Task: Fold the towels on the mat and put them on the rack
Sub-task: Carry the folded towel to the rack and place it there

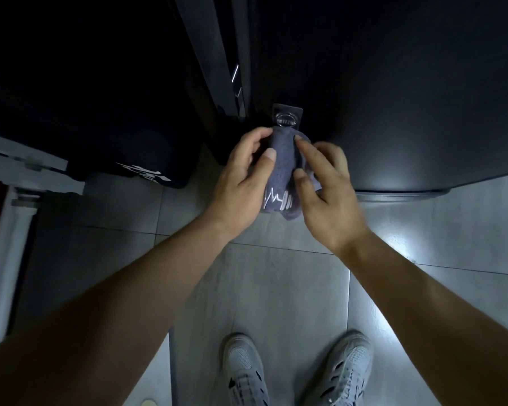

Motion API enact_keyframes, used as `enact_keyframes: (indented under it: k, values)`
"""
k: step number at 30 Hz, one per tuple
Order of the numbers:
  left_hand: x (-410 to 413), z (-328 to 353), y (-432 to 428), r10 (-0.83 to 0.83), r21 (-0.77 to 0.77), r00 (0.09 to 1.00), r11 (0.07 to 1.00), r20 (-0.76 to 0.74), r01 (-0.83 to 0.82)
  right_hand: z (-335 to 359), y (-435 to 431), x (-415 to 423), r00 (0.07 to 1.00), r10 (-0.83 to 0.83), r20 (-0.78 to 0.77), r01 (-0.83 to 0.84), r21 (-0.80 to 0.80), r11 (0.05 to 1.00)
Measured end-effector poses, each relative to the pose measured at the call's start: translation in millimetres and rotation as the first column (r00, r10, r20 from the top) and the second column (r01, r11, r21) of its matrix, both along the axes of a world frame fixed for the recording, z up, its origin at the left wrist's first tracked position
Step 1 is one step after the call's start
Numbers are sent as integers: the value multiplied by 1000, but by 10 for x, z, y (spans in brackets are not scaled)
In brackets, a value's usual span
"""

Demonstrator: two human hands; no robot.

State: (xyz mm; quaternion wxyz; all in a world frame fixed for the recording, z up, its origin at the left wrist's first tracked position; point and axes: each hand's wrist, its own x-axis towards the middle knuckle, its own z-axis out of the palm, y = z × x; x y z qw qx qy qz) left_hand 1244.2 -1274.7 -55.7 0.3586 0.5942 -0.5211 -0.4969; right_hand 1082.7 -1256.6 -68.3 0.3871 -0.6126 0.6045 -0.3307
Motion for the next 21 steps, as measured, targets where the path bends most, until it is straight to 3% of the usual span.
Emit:
enact_keyframes:
  k: [5,12,17,21]
  values:
    - [-18,-84,24,-15,-2,990,1000,-142,15,-139,-4,-10,997,63,42,-65,34,997]
    - [37,-262,101,70,174,972,984,-222,-31,-324,10,-94,994,71,81,-66,-60,996]
    - [-14,-391,62,5,155,974,987,-226,31,-558,-17,-188,958,231,-172,-235,-4,972]
    - [-4,-419,59,18,190,964,981,-265,34,-615,-59,-210,940,256,-224,-270,-35,962]
